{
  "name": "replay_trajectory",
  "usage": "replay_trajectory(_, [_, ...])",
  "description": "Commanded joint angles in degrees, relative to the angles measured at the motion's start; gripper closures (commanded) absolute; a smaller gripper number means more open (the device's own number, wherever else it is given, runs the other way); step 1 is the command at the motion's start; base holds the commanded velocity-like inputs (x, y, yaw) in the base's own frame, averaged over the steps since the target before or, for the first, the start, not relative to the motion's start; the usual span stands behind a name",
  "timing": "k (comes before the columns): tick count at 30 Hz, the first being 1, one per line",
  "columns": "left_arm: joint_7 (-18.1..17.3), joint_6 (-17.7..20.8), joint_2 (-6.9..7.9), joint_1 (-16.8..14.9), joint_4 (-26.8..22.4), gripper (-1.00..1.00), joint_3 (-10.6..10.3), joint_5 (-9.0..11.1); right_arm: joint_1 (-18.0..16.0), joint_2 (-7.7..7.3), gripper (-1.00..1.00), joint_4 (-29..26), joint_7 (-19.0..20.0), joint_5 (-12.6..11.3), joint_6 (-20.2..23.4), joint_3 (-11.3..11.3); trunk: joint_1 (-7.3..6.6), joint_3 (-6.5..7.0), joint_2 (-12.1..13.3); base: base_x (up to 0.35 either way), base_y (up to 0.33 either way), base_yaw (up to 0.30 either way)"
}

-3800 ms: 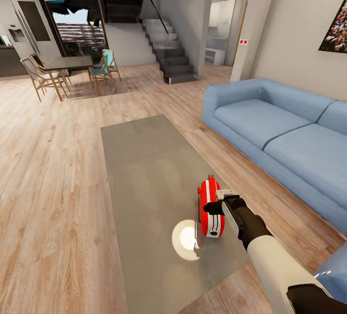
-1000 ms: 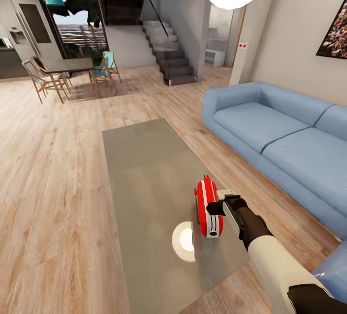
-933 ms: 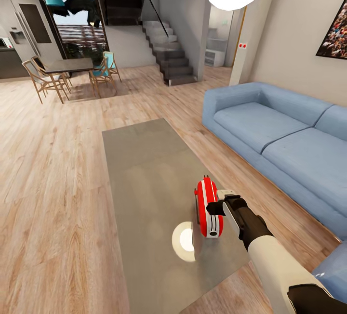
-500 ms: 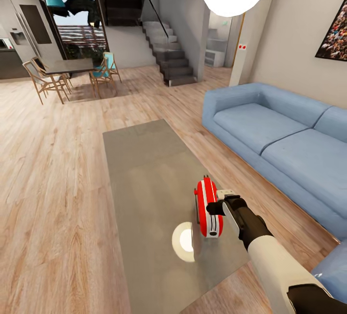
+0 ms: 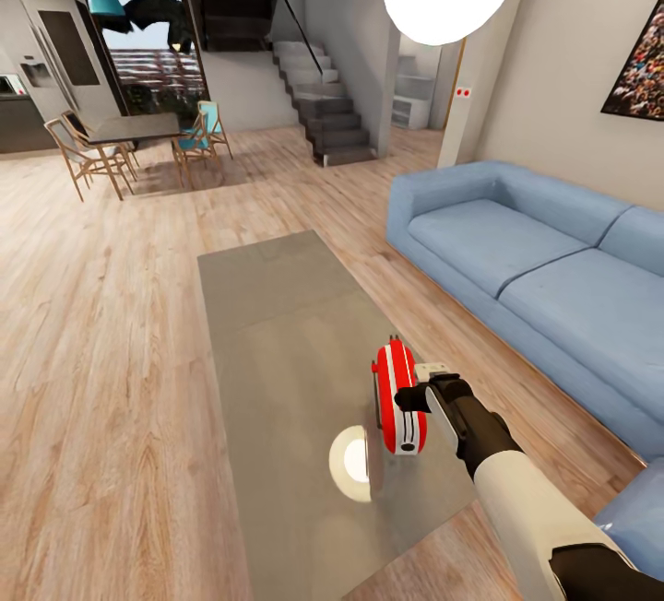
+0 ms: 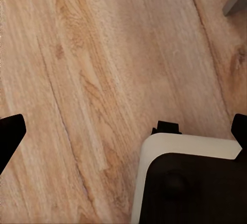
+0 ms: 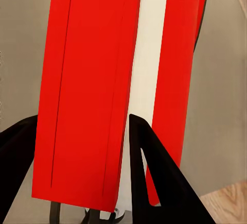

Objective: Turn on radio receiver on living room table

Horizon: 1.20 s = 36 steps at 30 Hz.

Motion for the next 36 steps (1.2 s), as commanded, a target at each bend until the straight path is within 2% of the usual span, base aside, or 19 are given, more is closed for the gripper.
replay_trajectory(1, [0.0,0.0,0.0,0.0,0.0,-1.0,0.0,0.0,0.0,0.0,1.0,0.0,0.0,0.0,0.0,0.0,-0.23,0.19,0.4,0.0,0.0,0.0])
replay_trajectory(36, [0.0,0.0,0.0,0.0,0.0,-1.0,0.0,0.0,0.0,0.0,1.0,0.0,0.0,0.0,0.0,0.0,-7.91,6.47,14.5,0.0,0.0,0.0])
